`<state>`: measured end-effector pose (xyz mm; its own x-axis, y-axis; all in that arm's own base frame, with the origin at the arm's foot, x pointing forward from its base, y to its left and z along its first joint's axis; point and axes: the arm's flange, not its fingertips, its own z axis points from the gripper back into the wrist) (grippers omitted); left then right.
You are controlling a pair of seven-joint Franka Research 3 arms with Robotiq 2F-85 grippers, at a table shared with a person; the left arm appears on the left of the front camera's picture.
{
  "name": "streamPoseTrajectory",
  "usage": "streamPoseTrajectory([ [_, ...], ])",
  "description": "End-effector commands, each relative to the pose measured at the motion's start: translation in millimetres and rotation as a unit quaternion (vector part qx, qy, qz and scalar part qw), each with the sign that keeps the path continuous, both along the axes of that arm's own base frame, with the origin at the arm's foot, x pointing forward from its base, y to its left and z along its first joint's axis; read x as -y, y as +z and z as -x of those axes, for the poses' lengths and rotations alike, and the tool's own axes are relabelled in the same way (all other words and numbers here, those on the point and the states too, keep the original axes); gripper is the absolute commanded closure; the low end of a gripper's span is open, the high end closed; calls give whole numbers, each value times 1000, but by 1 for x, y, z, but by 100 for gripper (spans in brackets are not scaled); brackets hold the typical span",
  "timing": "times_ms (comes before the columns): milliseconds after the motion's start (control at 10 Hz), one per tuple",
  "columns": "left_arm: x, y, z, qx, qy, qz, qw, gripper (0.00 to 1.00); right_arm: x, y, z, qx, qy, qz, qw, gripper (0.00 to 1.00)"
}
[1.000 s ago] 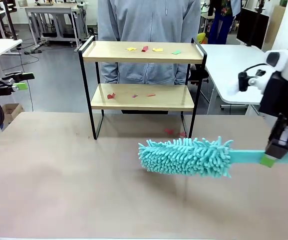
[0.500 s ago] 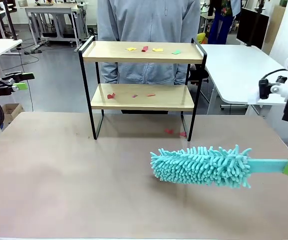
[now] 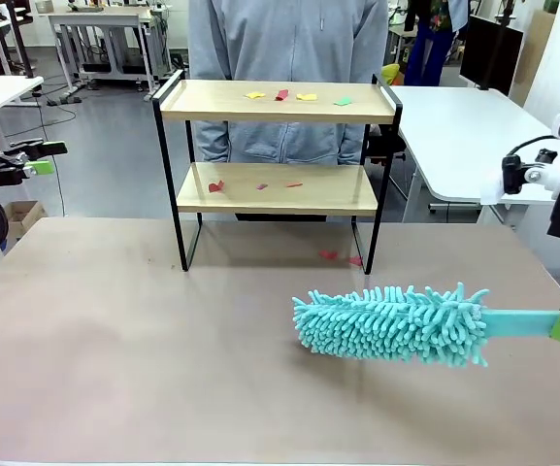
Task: Clean the shelf.
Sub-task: Clean the specific section of the Shelf indicated by the human with the Duster.
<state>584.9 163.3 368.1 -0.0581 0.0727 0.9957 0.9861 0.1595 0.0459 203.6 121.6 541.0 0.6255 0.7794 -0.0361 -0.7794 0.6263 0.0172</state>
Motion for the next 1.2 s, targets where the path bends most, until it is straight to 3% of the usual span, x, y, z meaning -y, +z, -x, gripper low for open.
streamPoseTrajectory([
  [0, 1, 3, 1, 7, 2, -2, 1000, 0, -1, 1, -1, 1, -1, -4, 1000, 87],
  [1100, 1, 3, 1, 7, 2, -2, 1000, 0, -1, 1, -1, 1, -1, -4, 1000, 87],
])
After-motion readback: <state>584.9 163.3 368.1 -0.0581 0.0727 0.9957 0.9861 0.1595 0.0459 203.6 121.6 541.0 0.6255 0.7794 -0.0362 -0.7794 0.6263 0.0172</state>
